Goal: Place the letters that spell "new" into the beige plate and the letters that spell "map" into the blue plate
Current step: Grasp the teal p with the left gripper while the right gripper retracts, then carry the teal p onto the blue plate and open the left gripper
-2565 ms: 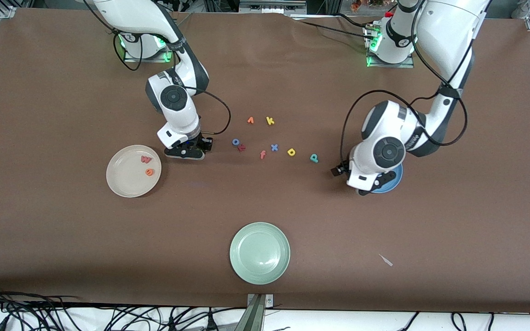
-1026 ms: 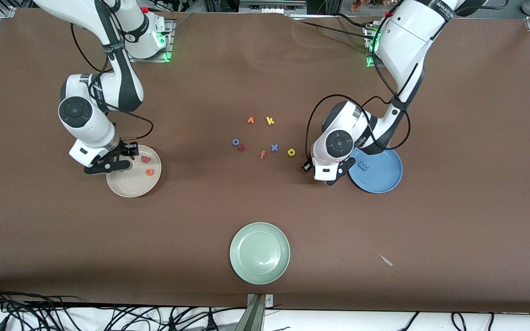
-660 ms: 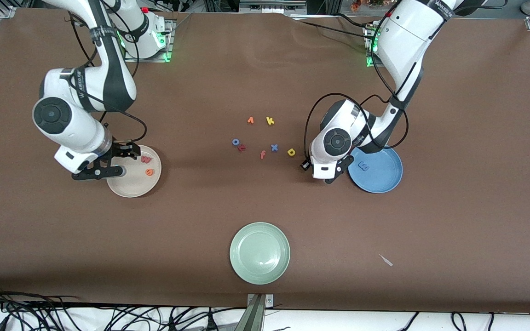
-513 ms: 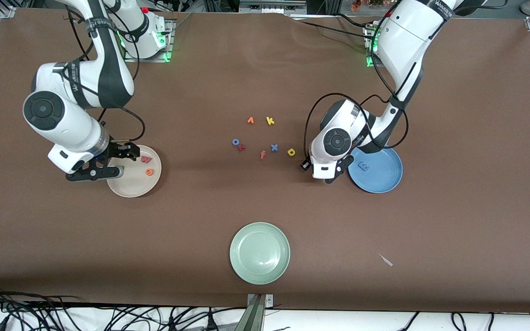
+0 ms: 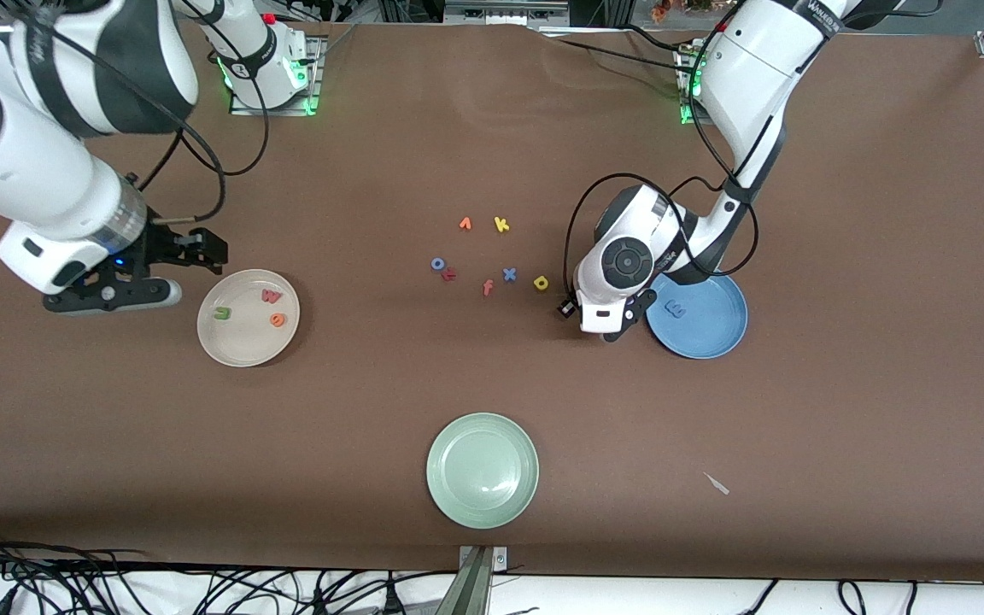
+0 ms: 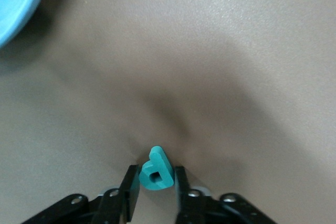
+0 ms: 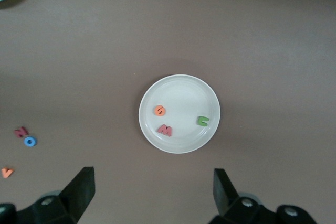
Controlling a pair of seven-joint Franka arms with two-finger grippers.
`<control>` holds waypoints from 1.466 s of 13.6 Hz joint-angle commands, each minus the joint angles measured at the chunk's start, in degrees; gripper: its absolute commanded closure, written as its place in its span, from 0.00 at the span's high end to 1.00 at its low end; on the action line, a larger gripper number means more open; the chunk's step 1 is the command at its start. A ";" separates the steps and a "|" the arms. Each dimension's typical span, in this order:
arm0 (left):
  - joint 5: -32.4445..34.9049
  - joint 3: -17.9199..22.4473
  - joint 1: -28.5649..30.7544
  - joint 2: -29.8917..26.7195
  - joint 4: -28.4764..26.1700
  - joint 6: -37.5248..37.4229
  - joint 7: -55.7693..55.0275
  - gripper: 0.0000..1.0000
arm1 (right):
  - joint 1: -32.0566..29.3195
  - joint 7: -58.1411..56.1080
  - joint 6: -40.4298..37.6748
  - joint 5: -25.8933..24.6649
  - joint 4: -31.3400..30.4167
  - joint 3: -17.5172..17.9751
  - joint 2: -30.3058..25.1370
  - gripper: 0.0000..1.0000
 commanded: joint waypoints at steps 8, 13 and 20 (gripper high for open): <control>-0.14 0.71 6.88 -9.01 0.64 -11.85 10.65 0.05 | -31.36 -0.06 -7.87 0.59 -1.75 28.86 -9.64 1.00; 2.04 0.80 18.04 -10.34 0.47 -15.21 27.88 0.05 | -37.17 0.30 -6.81 -2.83 -6.52 36.25 -13.44 1.00; 5.14 0.01 22.10 -6.12 -1.72 -14.06 34.14 0.07 | -37.09 0.30 -8.75 -3.80 -5.73 36.08 -13.61 1.00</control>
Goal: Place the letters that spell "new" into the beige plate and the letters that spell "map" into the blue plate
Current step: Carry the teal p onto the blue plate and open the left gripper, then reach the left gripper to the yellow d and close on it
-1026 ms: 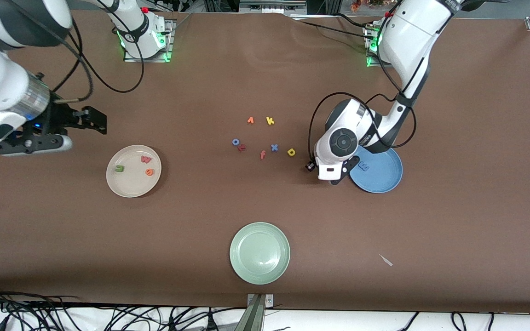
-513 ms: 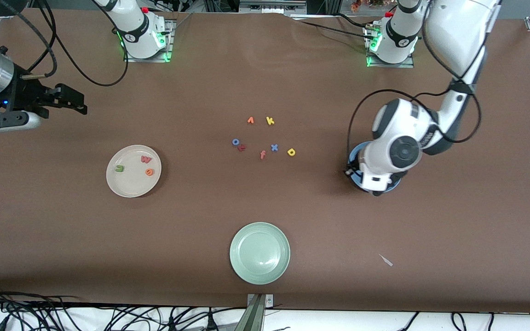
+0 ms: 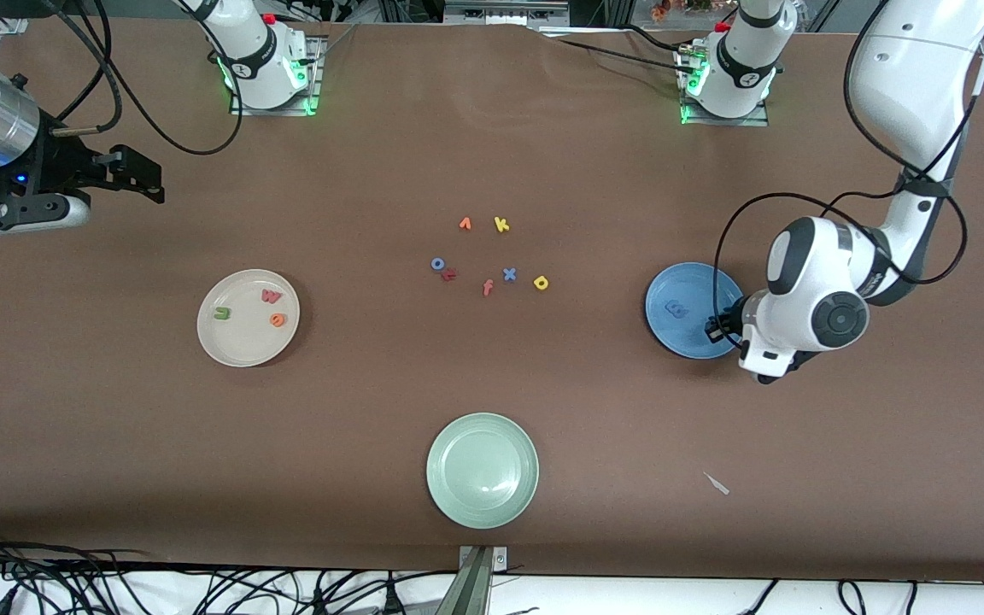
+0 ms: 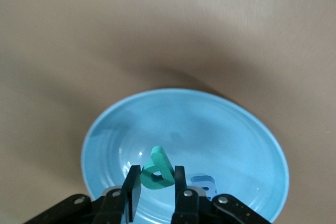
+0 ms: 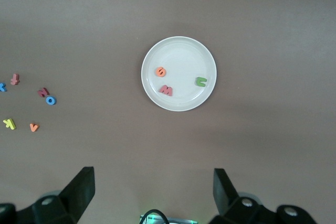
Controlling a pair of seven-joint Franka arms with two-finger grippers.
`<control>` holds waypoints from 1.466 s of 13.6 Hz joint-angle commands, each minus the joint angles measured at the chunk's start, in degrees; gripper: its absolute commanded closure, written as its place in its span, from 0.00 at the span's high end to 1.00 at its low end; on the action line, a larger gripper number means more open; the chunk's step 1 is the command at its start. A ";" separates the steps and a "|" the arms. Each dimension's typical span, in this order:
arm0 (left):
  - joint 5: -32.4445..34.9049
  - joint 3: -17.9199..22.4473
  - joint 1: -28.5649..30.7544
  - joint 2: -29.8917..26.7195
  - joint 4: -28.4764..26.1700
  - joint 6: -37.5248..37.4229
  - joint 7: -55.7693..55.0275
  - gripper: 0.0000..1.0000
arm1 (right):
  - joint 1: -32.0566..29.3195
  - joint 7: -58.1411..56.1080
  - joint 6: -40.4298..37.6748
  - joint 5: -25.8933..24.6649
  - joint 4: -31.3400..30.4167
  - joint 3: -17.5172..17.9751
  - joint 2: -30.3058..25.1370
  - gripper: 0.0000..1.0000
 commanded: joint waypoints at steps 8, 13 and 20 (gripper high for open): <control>1.41 -0.86 0.19 -3.65 -4.76 0.00 1.19 1.00 | -1.15 -0.24 -0.81 -0.90 0.40 0.28 -1.44 1.00; 0.53 -8.48 -0.60 -7.71 -1.69 -0.54 2.25 1.00 | -1.15 -0.42 -0.81 -0.90 0.57 -0.42 -1.44 1.00; 1.32 -12.55 -11.49 -3.07 -0.63 7.10 -21.55 1.00 | -1.15 -0.33 -0.81 -0.90 0.57 -0.42 -1.44 1.00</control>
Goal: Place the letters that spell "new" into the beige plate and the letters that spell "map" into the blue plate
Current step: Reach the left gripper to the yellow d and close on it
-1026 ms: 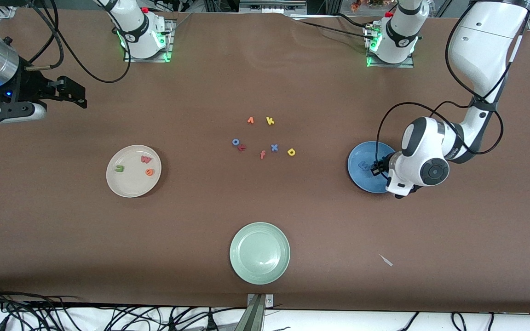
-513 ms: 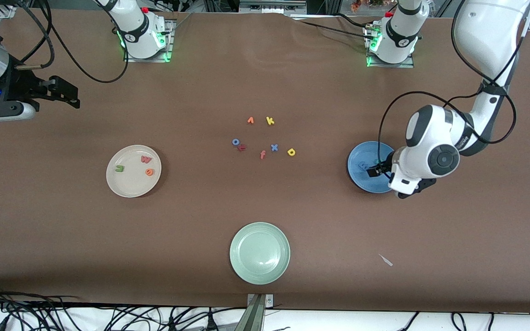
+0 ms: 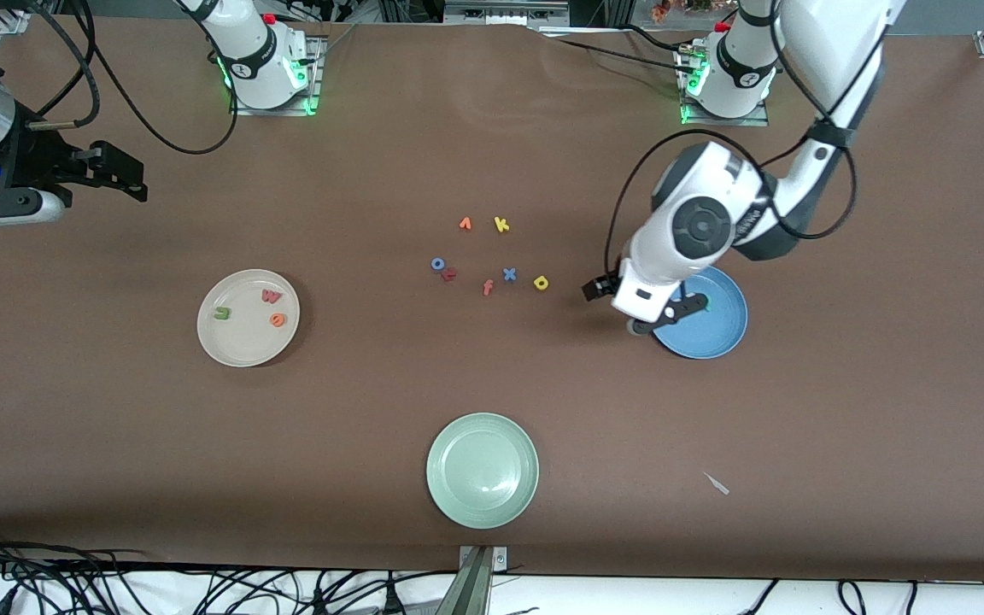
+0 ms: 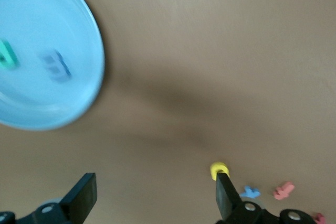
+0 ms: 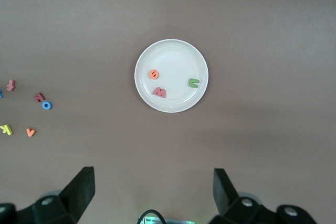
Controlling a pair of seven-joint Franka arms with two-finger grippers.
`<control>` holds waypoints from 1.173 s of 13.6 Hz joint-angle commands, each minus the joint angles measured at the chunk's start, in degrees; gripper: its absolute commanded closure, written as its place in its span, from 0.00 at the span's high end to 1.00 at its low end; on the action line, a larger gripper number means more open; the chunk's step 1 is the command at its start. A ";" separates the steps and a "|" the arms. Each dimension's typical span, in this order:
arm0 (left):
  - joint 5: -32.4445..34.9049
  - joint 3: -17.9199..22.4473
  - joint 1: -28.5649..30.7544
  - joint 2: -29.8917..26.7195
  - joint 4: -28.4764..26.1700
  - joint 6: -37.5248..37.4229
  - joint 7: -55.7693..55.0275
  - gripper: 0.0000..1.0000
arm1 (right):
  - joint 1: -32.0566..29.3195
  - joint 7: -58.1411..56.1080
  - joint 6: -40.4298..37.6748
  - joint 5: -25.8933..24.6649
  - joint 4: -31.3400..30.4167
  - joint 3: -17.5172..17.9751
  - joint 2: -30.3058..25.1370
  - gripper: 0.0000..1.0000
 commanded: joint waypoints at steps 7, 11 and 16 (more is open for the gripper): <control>4.48 1.06 -7.16 12.53 1.02 14.09 -13.25 0.99 | -0.46 -0.40 -0.89 -0.58 0.25 0.33 -0.73 1.00; 10.66 1.41 -9.80 14.13 0.93 15.87 -22.03 0.95 | -0.46 -0.40 -0.89 -0.58 0.25 0.33 -0.73 1.00; 10.66 1.32 -11.11 14.04 0.58 15.52 -22.57 0.88 | -0.46 -0.40 -0.81 -0.58 0.25 0.33 -0.73 1.00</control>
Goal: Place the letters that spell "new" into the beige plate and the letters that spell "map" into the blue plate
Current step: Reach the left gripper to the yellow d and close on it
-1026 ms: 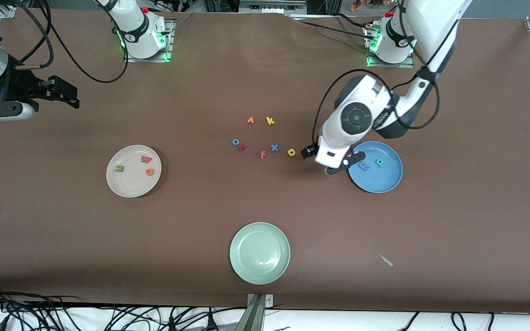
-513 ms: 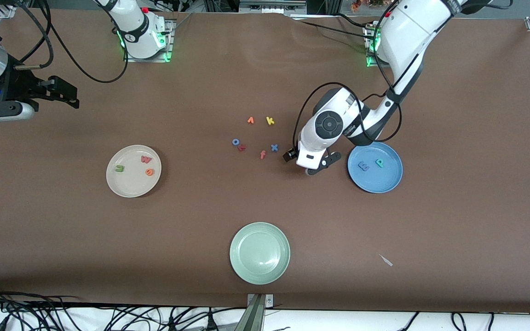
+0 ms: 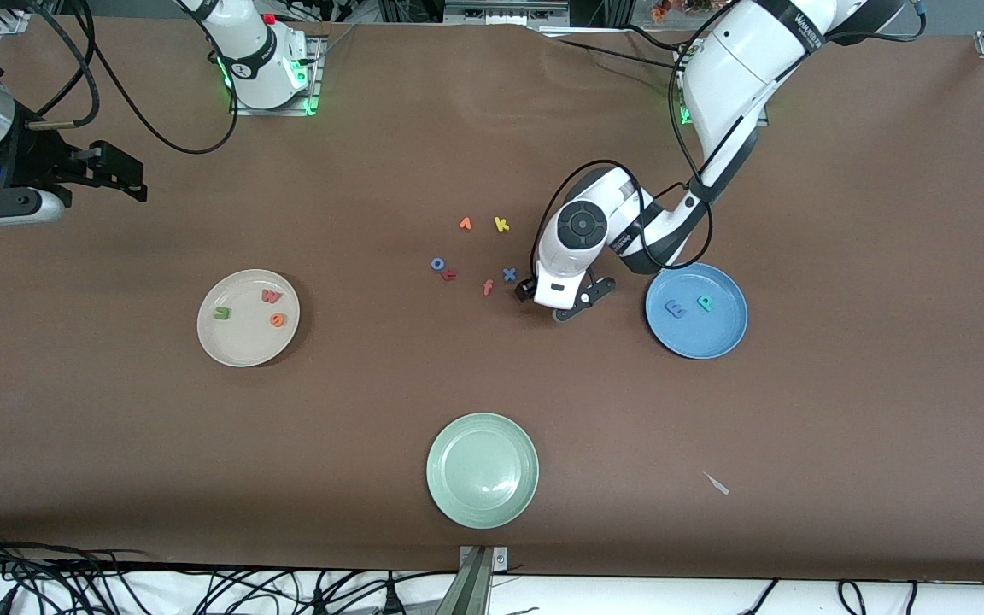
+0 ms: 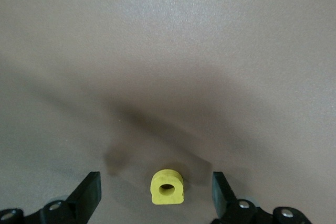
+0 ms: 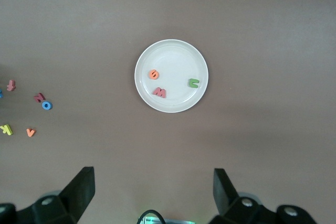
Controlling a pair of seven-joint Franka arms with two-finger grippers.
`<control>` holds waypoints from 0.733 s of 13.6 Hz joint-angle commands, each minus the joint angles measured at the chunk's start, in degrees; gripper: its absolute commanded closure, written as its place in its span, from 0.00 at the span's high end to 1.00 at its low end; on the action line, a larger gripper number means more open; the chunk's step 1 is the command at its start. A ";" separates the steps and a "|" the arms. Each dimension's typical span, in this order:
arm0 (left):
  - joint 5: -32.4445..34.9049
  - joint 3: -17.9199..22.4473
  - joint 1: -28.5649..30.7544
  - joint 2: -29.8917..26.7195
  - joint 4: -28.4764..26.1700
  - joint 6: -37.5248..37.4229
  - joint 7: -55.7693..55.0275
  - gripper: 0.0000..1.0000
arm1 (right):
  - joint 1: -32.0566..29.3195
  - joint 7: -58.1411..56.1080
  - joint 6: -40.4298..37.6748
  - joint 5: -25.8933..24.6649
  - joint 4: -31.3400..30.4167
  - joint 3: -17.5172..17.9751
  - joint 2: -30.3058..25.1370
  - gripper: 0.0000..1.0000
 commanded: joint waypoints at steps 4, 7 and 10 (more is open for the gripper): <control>1.84 0.54 -1.09 -0.61 -0.03 -0.76 -1.81 0.42 | -0.45 -0.40 -0.81 -0.58 0.22 0.33 -0.73 1.00; 1.92 0.80 -0.74 -0.79 0.41 -0.84 -1.03 0.00 | -0.45 -0.32 -0.81 -0.58 0.22 0.42 -0.73 1.00; 2.01 0.63 1.71 -3.59 0.59 -2.85 0.98 0.00 | -0.45 -1.01 -0.81 -0.58 0.22 0.33 -0.73 1.00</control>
